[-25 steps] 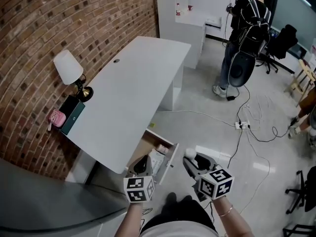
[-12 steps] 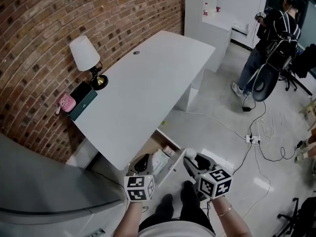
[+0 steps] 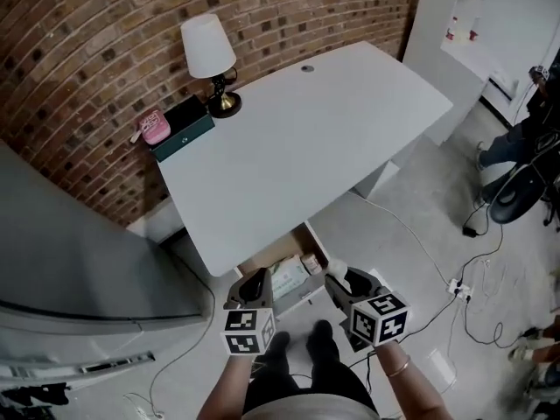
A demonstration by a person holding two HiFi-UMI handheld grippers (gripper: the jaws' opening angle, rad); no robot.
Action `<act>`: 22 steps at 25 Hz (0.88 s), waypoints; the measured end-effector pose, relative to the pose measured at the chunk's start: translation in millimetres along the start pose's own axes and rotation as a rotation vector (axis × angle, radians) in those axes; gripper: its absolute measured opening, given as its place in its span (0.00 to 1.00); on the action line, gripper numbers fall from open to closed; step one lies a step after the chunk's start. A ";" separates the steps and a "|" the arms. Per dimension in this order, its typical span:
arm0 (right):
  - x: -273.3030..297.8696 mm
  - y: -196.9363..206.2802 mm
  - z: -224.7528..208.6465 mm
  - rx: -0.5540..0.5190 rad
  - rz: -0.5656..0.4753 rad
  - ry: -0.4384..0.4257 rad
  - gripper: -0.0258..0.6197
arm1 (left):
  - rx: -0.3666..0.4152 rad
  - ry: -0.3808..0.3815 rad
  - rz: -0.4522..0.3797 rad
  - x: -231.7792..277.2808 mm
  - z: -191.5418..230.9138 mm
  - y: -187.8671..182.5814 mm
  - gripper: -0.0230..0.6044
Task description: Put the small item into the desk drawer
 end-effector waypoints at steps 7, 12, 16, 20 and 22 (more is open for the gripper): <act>57.7 8.6 -19.4 -0.062 0.144 -0.077 0.30 | -0.088 -0.154 0.029 2.2 17.4 31.5 0.08; 99.3 27.8 -27.7 -0.086 0.236 -0.115 0.30 | -0.156 -0.232 0.051 -4.3 28.7 62.8 0.08; 133.7 46.7 -31.8 -0.138 0.298 -0.119 0.30 | -0.191 -0.266 0.073 -5.5 37.0 88.8 0.08; 171.3 67.5 -44.5 -0.168 0.339 -0.094 0.30 | -0.216 -0.296 0.098 -4.3 41.3 118.1 0.08; 190.9 77.5 -51.2 -0.180 0.357 -0.081 0.30 | -0.231 -0.309 0.102 -2.2 44.6 131.7 0.08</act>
Point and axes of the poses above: the fingertips, and each gripper's own axes: x forward along the fingers, z to its left, y out of its underside, the point moved 5 cm from there along -x, backward along the fingers, and after that the axes turned 12 degrees about x, right-handed, at the moved point
